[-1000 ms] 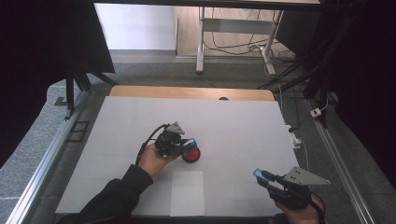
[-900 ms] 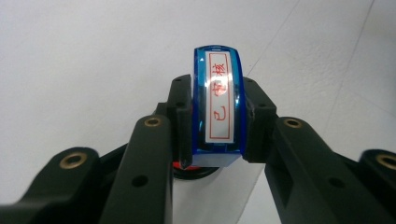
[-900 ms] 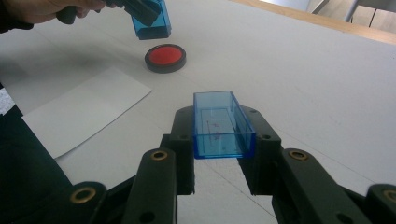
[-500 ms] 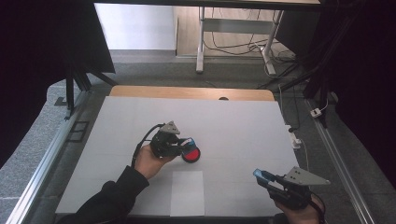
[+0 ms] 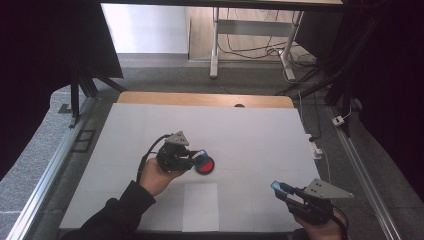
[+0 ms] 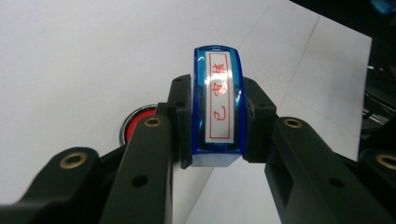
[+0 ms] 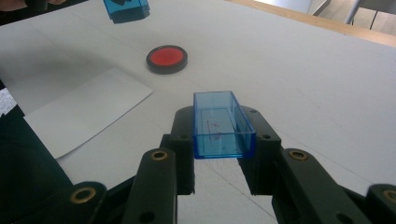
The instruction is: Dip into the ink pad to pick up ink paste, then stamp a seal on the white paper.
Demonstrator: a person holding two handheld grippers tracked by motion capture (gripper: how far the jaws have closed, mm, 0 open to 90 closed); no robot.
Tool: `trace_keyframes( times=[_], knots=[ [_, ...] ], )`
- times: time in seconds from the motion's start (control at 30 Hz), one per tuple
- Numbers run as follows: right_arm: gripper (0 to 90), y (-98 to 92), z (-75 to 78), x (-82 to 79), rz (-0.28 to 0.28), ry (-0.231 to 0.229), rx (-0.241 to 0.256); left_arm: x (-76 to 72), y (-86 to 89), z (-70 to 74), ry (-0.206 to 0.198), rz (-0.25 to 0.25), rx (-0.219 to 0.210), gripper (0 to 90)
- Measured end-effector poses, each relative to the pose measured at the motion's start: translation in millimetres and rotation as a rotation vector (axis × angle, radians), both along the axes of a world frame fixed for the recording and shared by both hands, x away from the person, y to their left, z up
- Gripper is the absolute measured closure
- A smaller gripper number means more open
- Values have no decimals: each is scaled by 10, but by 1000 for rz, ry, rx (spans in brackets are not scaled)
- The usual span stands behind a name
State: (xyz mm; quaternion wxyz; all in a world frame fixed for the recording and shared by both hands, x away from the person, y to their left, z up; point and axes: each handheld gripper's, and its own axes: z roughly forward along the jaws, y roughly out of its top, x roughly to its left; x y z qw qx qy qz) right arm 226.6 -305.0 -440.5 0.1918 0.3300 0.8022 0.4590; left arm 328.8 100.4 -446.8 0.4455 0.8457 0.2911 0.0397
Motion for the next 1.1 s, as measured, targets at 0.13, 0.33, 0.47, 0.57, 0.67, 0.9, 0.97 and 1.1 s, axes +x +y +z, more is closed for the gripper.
trace_keyframes(
  times=[0.13, 0.33, 0.47, 0.57, 0.67, 0.9, 0.97, 1.1],
  knots=[
    [687, -1, 1, 0, 0, 0, 0, -64, 21, 26, -4, -6, -9, 692],
    [687, -1, 2, -1, 1, -1, 2, -160, 42, 39, -5, -20, -13, 692],
    [687, -5, 2, 1, -7, -1, 8, -211, 57, 35, 0, -22, -14, 692],
    [687, -5, 4, -2, -8, -2, 5, -253, 67, 32, -1, -23, -13, 692],
    [687, -6, 2, -2, -6, -1, 10, -292, 81, 29, -3, -23, -13, 692],
    [687, -7, 3, -5, -6, -2, 7, -354, 85, 12, 5, -29, -13, 692],
    [687, -10, 4, -6, -5, -2, 8, -373, 77, 9, 5, -30, -10, 692],
    [687, -13, 6, -4, -4, -3, 11, -407, 70, 2, 6, -33, -12, 692]
  ],
)
